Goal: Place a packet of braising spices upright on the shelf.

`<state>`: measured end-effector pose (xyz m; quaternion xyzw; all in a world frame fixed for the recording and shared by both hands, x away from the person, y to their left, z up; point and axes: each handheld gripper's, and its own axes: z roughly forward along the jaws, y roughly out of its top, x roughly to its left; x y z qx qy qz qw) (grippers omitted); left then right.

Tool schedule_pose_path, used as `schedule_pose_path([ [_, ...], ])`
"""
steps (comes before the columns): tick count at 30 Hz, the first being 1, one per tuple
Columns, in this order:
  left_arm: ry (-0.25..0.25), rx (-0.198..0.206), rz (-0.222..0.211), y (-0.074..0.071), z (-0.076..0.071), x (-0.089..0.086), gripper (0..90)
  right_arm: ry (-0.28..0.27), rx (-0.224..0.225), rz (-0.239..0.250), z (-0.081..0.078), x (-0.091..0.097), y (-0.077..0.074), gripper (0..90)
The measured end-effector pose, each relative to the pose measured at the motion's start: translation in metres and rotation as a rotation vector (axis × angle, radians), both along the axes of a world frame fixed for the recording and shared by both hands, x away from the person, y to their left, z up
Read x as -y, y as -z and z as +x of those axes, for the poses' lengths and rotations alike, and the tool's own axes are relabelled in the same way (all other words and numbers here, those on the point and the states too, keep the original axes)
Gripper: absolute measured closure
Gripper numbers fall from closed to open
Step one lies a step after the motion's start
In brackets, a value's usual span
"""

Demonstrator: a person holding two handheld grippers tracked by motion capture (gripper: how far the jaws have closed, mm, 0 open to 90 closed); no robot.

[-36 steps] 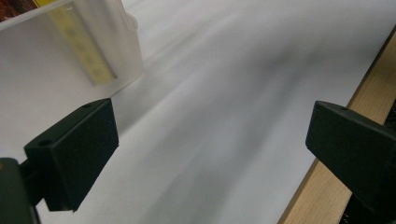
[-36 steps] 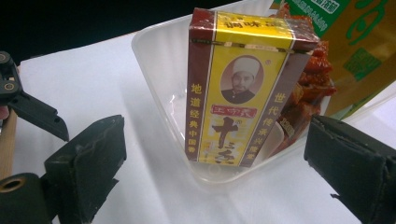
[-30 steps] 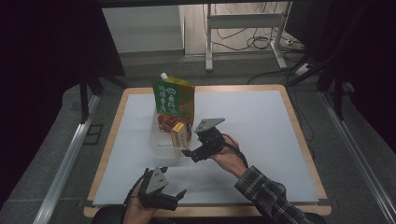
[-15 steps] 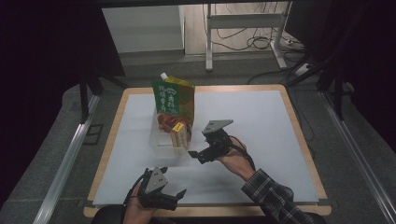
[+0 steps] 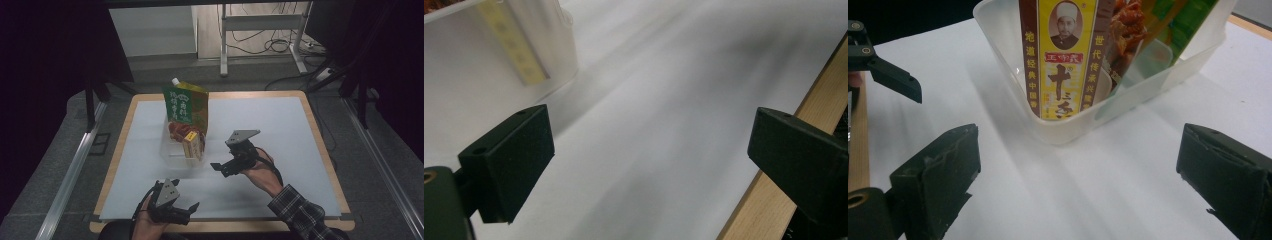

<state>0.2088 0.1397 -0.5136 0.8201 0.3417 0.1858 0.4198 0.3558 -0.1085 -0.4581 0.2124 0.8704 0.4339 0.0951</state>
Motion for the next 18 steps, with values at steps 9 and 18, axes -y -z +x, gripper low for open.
schedule_pose_path([
  [9, -0.002, 0.010, 0.010, 0.001, 0.000, 0.000, 4.6, 0.002, 0.009, -0.012, -0.005, 0.012, -0.002, 3.5],
  [18, -0.009, 0.012, 0.008, 0.001, 0.000, 0.000, 4.4, 0.018, 0.011, -0.018, -0.009, 0.026, 0.002, 3.5],
])
